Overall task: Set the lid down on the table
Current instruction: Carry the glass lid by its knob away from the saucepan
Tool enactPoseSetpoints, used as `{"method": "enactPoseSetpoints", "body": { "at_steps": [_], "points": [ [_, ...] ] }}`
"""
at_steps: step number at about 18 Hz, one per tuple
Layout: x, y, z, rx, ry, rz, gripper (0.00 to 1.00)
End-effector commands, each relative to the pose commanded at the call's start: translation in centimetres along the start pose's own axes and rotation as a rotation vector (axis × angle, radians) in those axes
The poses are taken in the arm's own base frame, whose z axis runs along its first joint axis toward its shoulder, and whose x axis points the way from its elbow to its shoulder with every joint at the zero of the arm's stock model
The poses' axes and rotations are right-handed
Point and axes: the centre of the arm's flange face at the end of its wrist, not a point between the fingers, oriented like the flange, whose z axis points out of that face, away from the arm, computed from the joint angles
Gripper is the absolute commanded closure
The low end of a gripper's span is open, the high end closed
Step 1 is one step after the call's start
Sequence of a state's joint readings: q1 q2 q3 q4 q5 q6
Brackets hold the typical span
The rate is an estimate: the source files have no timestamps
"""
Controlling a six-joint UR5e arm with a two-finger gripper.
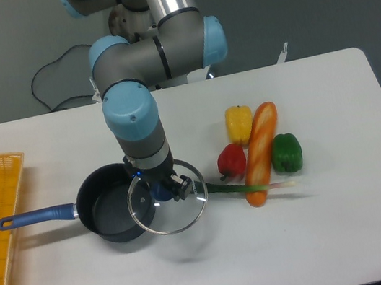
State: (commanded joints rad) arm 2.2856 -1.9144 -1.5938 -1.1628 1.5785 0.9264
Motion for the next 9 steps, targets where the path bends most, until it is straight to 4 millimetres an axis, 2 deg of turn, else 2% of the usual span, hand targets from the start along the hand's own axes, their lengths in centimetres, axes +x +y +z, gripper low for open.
{"method": "enactPoseSetpoints", "body": {
  "at_steps": [7, 9],
  "points": [
    [-1.3, 0.9, 0.1, -0.001, 0.000, -0.018, 0.48],
    [-2.7, 1.1, 0.0, 0.005, -0.007, -0.034, 0.48]
  ]
}}
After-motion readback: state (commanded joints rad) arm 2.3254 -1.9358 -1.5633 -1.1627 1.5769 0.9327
